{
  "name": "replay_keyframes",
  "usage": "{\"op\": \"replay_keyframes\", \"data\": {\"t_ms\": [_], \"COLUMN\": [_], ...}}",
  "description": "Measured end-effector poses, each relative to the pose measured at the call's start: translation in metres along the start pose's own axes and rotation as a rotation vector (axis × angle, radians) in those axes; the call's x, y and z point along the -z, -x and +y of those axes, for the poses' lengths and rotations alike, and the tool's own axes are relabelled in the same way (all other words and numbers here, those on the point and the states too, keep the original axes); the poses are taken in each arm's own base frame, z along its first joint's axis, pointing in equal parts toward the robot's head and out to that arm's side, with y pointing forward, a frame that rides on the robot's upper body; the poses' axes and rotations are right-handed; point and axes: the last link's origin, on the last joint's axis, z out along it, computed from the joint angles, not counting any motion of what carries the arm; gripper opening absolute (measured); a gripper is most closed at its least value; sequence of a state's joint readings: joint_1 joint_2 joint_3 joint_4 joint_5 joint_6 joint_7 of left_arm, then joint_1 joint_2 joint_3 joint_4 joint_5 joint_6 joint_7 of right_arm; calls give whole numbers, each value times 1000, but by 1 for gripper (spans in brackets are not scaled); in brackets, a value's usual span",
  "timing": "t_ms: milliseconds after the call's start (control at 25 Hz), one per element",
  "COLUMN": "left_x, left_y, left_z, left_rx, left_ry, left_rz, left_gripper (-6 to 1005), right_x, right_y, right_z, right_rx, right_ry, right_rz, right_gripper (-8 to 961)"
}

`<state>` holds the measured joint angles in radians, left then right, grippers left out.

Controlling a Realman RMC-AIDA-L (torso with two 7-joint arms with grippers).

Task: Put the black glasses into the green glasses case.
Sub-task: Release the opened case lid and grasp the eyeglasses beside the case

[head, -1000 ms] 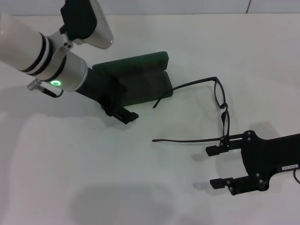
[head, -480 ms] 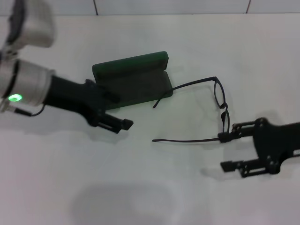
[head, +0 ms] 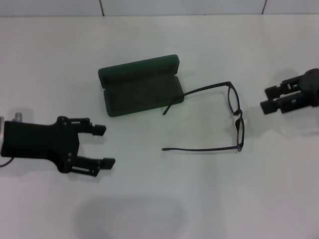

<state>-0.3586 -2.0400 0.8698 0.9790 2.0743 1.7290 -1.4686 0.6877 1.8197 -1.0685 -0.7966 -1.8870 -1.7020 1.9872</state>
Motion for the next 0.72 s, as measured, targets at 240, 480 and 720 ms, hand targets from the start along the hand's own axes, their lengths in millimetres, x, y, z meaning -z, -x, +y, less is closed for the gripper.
{"op": "replay_keyframes", "data": {"t_ms": [240, 480, 720], "left_x": [1, 2, 3], "left_y": [12, 21, 25], "left_z": [6, 8, 9], "left_rx": [-32, -18, -32], "left_ry": [40, 53, 56], "left_rz": [5, -14, -26], "left_gripper": [873, 872, 872], "right_x": [1, -8, -30], "right_y": [31, 70, 93], "right_z": [-9, -8, -6], "right_rx": [-285, -469, -520], "right_ry": [-107, -232, -362], "right_rz": [162, 271, 450], "right_gripper": [663, 661, 660]}}
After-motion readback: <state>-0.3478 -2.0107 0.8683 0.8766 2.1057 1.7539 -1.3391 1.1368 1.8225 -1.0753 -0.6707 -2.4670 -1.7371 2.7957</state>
